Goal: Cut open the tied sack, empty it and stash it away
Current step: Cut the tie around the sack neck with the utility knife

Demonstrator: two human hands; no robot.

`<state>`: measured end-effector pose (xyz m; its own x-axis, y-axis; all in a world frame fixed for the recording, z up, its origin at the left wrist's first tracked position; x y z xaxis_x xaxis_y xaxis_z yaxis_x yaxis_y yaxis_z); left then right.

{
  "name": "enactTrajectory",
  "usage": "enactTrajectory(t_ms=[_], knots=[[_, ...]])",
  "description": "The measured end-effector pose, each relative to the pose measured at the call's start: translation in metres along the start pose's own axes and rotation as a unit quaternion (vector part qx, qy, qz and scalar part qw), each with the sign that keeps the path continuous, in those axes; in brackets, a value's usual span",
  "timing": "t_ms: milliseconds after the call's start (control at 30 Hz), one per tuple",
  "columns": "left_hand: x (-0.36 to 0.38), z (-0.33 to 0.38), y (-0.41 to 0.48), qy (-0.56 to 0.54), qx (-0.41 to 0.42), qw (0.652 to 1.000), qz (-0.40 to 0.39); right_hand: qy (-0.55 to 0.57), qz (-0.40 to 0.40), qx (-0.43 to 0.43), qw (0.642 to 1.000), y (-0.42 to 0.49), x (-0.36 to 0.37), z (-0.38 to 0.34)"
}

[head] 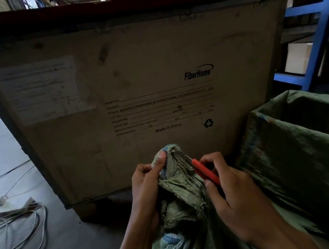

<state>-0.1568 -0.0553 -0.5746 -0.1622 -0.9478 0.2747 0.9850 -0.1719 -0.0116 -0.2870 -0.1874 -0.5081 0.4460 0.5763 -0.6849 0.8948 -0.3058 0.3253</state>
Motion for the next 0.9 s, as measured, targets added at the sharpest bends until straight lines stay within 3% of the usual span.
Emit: enactTrajectory(t_ms=[700,900], knots=[[0.002,0.002,-0.002,0.007,0.041,0.999,0.017,-0.006,-0.015,0.004,1.0,0.003,0.003,-0.001],[-0.021,0.005,0.003,0.033,0.056,0.996,0.065,-0.034,-0.13,0.062,0.989,-0.002,0.029,0.016]])
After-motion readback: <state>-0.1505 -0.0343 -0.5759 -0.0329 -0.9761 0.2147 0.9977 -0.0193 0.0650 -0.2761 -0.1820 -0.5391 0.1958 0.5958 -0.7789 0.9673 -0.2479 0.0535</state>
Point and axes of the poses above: each hand's wrist, its own y-axis towards the middle knuckle, its own x-axis out of the palm, z = x × y, the point moved 10 cm from there along y, towards the middle knuckle, and after that the axes turned 8 degrees about x, right-handed, at the moved point
